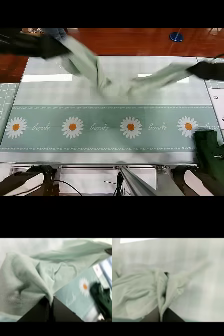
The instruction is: Fold the shirts.
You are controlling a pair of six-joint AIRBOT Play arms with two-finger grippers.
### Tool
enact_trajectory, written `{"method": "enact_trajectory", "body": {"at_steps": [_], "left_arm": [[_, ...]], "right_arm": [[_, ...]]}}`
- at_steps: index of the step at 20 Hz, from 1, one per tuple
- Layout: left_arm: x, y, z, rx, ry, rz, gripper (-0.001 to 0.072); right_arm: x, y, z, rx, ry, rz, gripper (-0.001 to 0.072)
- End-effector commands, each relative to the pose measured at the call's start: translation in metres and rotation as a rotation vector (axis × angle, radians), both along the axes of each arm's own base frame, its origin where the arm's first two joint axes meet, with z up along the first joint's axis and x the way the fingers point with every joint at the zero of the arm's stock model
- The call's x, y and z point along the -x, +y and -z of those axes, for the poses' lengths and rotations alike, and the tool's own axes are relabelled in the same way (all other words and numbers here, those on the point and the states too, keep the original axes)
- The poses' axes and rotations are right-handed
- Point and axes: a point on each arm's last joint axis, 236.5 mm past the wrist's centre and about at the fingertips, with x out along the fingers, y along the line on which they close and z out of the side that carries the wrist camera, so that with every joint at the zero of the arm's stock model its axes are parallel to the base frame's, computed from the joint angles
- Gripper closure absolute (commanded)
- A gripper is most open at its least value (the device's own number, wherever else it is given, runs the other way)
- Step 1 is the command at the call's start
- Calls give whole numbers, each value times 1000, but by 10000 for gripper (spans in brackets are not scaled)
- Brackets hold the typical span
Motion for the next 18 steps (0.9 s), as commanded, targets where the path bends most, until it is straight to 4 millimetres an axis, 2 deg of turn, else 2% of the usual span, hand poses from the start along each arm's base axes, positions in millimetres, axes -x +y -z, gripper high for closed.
{"method": "enact_trajectory", "body": {"at_steps": [1,3,4,6,8,10,13,15,18], "left_arm": [[47,17,-108,20,-335,-94,684],[77,19,-138,16,-452,-108,684],[91,21,-147,0,-490,-118,684],[110,29,-156,-49,-551,-150,684],[122,44,-160,-119,-599,-206,684],[125,71,-157,-223,-613,-311,684],[130,111,-142,-342,-552,-458,684],[138,121,-126,-386,-482,-478,684],[147,121,-109,-404,-408,-461,684]], "right_arm": [[43,7,-113,78,-322,42,685],[64,13,-142,85,-396,51,685],[74,16,-152,92,-425,53,685],[88,13,-163,114,-457,83,685],[98,5,-167,138,-461,135,685],[107,-10,-167,175,-454,208,685],[120,-43,-155,247,-387,344,685],[129,-56,-139,294,-314,380,685],[140,-51,-121,301,-220,351,685]]}}
